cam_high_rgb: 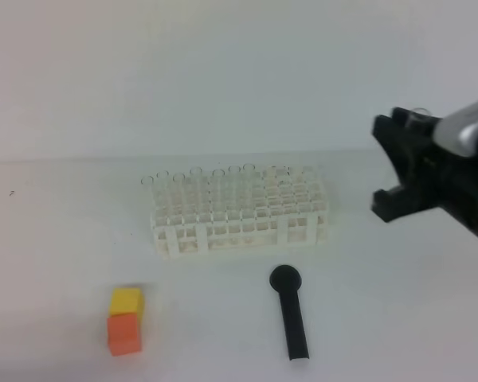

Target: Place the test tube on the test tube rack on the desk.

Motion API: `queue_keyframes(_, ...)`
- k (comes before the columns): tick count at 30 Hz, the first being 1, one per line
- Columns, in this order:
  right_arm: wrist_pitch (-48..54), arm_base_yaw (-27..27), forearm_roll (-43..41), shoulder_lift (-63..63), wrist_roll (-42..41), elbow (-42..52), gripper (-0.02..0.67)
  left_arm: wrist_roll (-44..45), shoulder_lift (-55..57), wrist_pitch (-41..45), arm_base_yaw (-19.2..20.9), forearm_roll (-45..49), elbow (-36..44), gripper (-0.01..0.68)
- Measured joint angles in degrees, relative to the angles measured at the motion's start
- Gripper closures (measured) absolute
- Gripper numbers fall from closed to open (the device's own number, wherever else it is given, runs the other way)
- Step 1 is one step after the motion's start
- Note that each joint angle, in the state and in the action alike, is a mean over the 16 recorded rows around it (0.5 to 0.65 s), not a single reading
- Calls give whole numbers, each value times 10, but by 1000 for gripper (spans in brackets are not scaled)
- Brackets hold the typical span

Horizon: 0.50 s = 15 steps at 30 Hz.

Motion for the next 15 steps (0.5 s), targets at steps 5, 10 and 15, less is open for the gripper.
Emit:
queue_keyframes(5, -71, 3, -131, 140, 104, -77, 535, -264, -2, 53, 12, 59, 0, 674)
queue_keyframes(10, -113, 9, -202, 259, 147, -156, 535, -386, -3, 80, 21, 64, 0, 674)
queue_keyframes(15, -127, 15, -214, 338, 157, -210, 535, -412, -4, 91, 24, 75, 0, 674)
